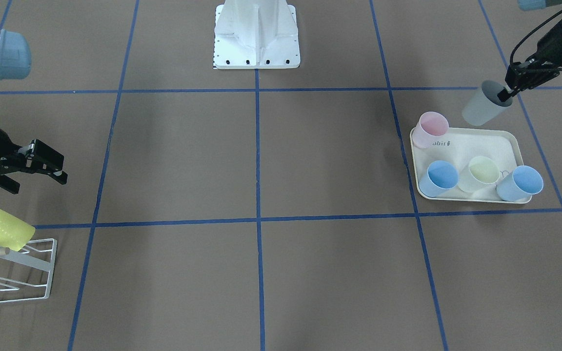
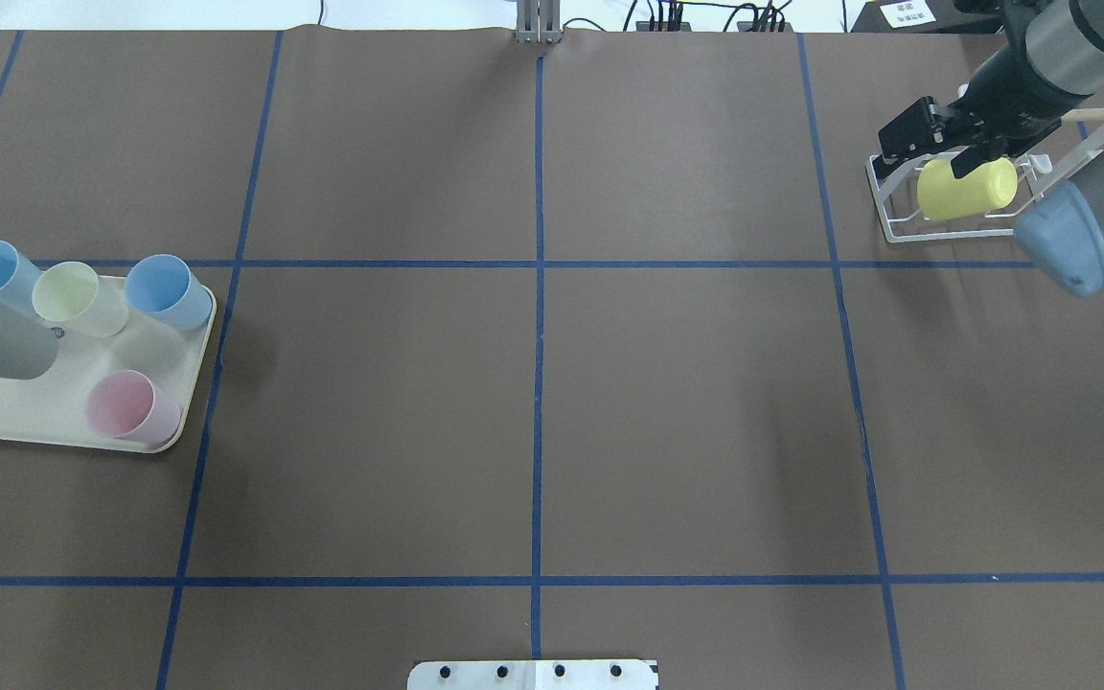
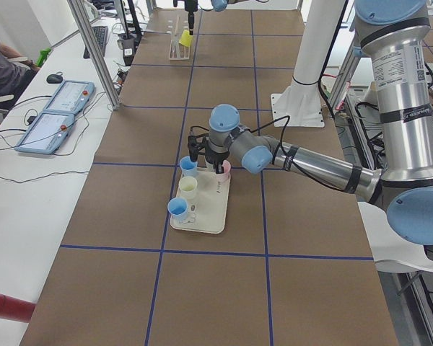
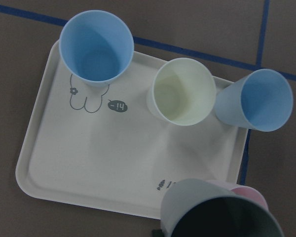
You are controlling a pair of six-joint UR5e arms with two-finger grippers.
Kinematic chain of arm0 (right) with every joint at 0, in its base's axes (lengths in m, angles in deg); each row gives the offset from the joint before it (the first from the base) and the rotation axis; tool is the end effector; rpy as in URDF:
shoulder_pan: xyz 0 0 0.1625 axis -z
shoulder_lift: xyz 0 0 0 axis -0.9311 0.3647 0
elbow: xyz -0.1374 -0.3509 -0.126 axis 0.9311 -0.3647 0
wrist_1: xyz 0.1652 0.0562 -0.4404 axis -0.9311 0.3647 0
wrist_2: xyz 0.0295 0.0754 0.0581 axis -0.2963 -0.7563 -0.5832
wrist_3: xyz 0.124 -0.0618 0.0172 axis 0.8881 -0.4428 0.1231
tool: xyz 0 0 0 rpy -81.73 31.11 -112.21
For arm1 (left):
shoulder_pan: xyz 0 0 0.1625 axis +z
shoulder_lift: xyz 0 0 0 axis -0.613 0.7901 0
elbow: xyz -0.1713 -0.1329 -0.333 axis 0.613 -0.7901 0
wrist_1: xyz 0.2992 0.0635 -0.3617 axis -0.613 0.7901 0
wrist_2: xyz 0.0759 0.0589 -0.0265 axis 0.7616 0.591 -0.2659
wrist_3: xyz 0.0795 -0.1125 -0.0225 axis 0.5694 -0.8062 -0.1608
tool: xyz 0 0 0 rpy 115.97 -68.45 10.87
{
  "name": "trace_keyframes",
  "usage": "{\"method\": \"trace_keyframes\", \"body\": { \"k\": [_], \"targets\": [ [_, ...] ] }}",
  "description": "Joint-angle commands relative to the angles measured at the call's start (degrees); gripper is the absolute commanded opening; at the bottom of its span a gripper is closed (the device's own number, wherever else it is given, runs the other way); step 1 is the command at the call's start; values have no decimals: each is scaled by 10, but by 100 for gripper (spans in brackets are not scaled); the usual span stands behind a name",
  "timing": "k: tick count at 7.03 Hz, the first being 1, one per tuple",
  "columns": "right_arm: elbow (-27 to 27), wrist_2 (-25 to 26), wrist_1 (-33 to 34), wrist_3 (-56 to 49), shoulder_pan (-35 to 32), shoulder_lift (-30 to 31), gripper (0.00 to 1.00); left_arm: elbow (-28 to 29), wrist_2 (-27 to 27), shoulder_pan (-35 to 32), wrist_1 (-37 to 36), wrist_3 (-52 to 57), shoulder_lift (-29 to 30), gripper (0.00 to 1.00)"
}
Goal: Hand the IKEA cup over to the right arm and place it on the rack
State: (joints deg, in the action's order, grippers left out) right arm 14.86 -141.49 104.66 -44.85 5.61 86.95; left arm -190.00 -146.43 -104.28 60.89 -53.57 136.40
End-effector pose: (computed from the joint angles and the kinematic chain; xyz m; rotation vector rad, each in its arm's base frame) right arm -0.2709 -0.6165 0.3066 0.1391 -0.9530 -0.0357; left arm 0.1687 -0.4663 0.4068 0.0288 1.0462 -0.2335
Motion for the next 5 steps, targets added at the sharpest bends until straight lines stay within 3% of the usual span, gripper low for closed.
{"method": "trace_keyframes", "body": {
  "k": [1,4,5],
  "targets": [
    [-9,1,-134,166,54,-1,99,-12,-2,6,-14,-166,120,0],
    [-30,4,-351,388,85,-9,99,23,2,112,-2,-331,294,0],
    [-44,4,-423,437,88,-10,99,39,2,155,27,-367,325,0]
  ]
}}
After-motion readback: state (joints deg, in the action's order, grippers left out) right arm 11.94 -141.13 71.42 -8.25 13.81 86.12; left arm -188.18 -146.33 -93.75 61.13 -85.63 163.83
